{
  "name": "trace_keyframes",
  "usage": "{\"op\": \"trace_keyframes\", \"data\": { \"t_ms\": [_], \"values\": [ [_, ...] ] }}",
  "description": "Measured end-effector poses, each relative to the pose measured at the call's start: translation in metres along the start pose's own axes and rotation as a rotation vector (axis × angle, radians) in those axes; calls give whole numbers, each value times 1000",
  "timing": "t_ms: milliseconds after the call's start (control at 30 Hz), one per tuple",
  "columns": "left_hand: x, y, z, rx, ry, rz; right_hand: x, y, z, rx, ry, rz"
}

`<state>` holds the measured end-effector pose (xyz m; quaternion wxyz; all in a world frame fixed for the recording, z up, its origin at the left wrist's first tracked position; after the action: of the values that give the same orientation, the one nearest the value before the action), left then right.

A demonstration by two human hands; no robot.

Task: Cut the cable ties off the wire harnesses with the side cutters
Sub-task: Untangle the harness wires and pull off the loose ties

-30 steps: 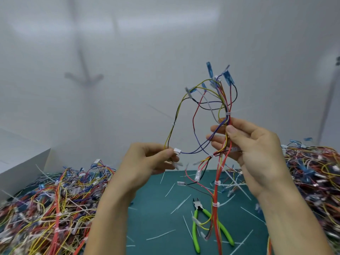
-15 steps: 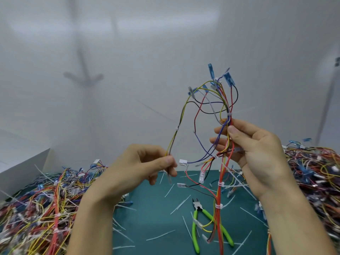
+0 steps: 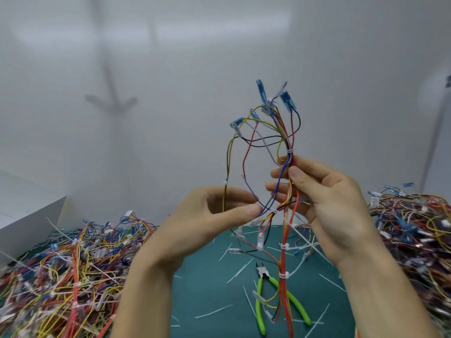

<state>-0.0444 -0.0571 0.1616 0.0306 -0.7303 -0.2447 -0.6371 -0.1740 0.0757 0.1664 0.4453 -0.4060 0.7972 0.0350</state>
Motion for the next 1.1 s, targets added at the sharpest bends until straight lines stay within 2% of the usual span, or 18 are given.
{"op": "trace_keyframes", "data": {
  "t_ms": [133,333,567,667,767,967,1033,1100],
  "values": [
    [-2,-18,-9,-37,-25,19,3,-11,4,-26,17,-21],
    [-2,-19,-14,77,-68,67,3,-12,3,-2,29,57],
    [-1,-1,-12,249,-86,102,5,-13,6,-179,-127,119],
    [-3,8,-11,359,-96,147,7,-12,8,-241,-177,201],
    [-5,17,-9,456,-106,174,11,-10,8,-226,-196,312],
    [-8,25,-6,559,-86,242,10,-5,5,-153,-100,714],
    [-8,26,-6,564,-74,259,9,-5,5,-194,-105,767],
    [-9,25,-6,559,-68,284,12,-11,8,-314,-163,710]
  ]
}}
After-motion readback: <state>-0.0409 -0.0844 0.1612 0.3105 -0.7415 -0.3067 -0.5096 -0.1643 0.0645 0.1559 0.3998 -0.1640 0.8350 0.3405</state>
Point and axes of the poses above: each hand's wrist, its own z-axis away from the middle knuckle, its own y-axis out of the back of the hand, x = y × z, the point moved 4 cm from there along -z, towards the middle knuckle, and after that the axes turned 9 degrees about y, right-handed, at the moved point
